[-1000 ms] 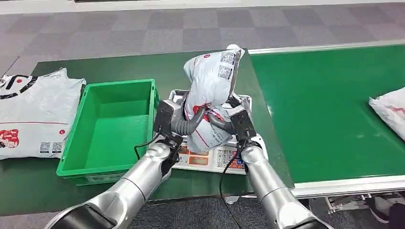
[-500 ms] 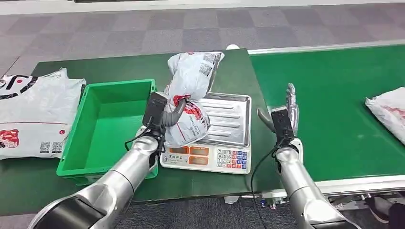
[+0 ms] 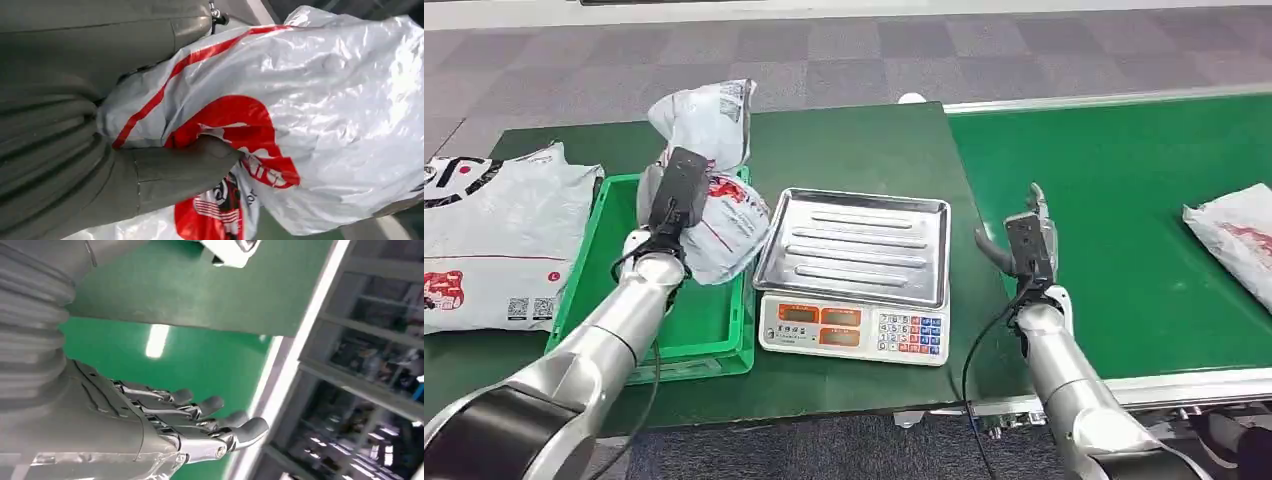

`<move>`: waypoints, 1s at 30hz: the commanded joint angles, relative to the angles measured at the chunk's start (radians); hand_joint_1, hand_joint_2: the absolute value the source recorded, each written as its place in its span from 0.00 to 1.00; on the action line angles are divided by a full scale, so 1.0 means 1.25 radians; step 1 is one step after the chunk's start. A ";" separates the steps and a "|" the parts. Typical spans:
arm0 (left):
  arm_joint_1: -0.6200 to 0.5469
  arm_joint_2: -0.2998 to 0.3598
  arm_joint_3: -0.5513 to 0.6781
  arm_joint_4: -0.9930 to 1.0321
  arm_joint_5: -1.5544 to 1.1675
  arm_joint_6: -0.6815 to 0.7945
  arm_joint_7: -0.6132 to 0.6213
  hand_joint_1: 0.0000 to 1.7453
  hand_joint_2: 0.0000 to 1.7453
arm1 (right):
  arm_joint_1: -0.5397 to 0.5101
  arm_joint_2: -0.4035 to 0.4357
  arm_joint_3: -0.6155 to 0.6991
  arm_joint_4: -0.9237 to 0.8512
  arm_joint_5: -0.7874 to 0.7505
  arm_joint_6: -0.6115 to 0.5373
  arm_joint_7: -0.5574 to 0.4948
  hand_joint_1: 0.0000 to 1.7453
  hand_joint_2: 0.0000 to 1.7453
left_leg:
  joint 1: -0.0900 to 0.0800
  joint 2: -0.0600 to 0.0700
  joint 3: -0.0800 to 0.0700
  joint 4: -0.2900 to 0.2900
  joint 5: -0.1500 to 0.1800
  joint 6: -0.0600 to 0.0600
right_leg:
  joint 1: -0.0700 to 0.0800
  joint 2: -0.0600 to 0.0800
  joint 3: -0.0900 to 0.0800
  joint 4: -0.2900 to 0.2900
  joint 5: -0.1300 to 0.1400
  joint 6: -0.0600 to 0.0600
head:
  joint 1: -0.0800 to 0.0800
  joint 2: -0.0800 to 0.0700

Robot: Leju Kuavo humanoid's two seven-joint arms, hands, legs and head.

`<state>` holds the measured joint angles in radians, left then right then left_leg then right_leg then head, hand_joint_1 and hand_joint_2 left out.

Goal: Moved the parcel from conveyor to table for the left to box.

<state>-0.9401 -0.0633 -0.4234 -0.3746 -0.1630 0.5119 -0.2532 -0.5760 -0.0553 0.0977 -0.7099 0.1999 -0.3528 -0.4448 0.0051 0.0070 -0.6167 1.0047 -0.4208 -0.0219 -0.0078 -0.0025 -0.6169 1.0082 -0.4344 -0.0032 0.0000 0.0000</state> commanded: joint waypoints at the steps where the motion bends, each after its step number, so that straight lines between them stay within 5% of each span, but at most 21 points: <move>1: -0.077 0.060 0.096 0.043 -0.083 -0.017 0.100 1.00 1.00 | 0.015 -0.008 -0.006 -0.004 0.014 -0.015 0.018 0.00 1.00 | 0.001 0.001 0.001 0.000 -0.001 0.000 | 0.001 0.002 0.001 0.000 0.000 0.000 | 0.000 0.000; 10: -0.123 0.128 0.044 0.085 -0.204 -0.195 0.259 1.00 1.00 | 0.058 -0.035 -0.031 -0.062 0.020 0.005 0.031 0.00 1.00 | 0.000 -0.001 0.000 0.001 -0.001 0.000 | 0.000 0.000 0.001 0.000 0.000 0.000 | 0.000 0.000; 13: -0.151 0.165 -0.046 0.101 -0.293 -0.464 0.293 1.00 1.00 | 0.069 -0.042 -0.037 -0.097 0.029 0.024 0.040 0.00 1.00 | 0.000 0.000 0.001 0.001 -0.001 0.000 | 0.000 0.000 0.001 0.000 -0.001 0.000 | 0.000 0.000; 14: -0.154 0.174 -0.063 0.099 -0.312 -0.498 0.291 0.88 1.00 | 0.071 -0.045 -0.039 -0.104 0.031 0.030 0.041 0.00 1.00 | 0.000 0.000 0.000 0.001 -0.001 0.000 | 0.000 0.000 0.000 0.000 -0.001 0.000 | 0.000 0.000; 21: -0.152 0.175 -0.062 0.098 -0.313 -0.497 0.289 0.88 1.00 | 0.073 -0.046 -0.040 -0.107 0.031 0.032 0.041 0.00 1.00 | -0.001 0.000 0.000 0.000 -0.001 0.000 | 0.000 0.001 0.000 0.000 0.000 0.000 | 0.000 0.000; 22: -0.152 0.175 -0.062 0.098 -0.313 -0.497 0.289 0.02 1.00 | 0.073 -0.046 -0.040 -0.107 0.031 0.032 0.041 0.00 1.00 | 0.000 0.001 0.001 0.000 -0.001 0.000 | 0.000 0.001 0.002 -0.001 0.000 0.000 | 0.000 0.000; 30: -0.111 0.151 -0.013 0.072 -0.296 -0.611 0.163 0.00 1.00 | 0.125 -0.028 -0.065 -0.186 0.072 0.044 0.057 0.00 1.00 | -0.001 -0.002 0.001 -0.001 -0.001 0.000 | 0.000 -0.001 0.002 -0.001 0.000 0.000 | 0.000 0.000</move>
<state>-1.0694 0.1511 -0.4307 -0.3162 -0.5554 -0.1761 0.0306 -0.4427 -0.1110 0.0748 -0.8873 0.2647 -0.3021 -0.3929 0.0038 0.0059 -0.6170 1.0049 -0.4209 -0.0218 -0.0082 -0.0033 -0.6169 1.0082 -0.4344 -0.0031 0.0000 0.0000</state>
